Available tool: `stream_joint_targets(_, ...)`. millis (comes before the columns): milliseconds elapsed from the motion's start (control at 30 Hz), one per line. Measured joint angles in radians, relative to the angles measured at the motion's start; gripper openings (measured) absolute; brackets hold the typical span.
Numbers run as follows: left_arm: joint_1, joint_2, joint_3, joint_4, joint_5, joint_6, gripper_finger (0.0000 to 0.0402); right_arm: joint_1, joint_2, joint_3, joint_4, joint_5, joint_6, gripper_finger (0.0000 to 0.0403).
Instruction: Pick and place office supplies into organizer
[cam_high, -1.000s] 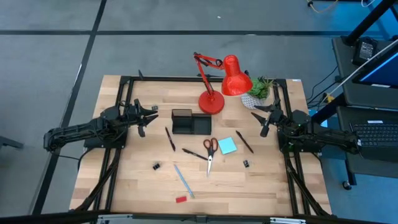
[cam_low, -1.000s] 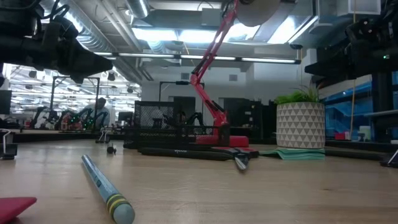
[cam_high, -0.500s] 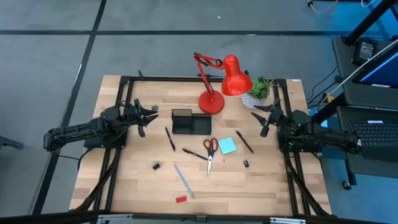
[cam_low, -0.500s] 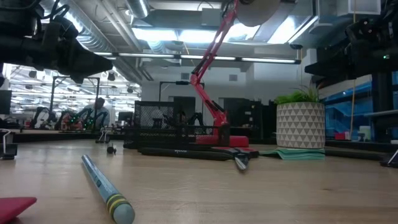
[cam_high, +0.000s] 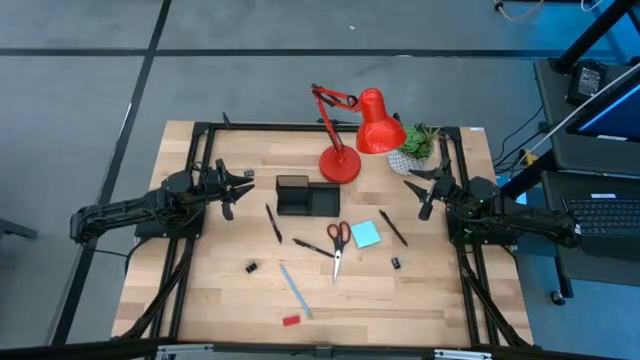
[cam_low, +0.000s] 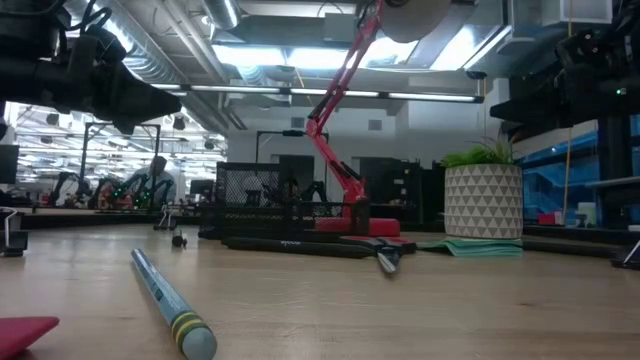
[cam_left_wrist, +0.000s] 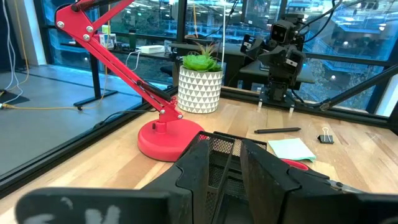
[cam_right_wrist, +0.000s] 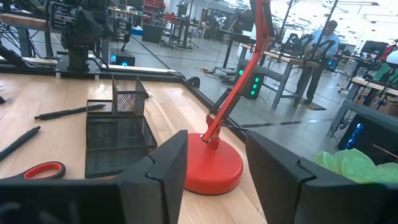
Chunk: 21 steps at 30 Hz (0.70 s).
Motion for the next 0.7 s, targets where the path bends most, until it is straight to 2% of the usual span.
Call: stream_joint_targets(700,0.000,0.000,0.000,0.000,-0.029,0.000,0.0088,0.000,0.000,0.000,0.000,0.000,0.000,0.0165)
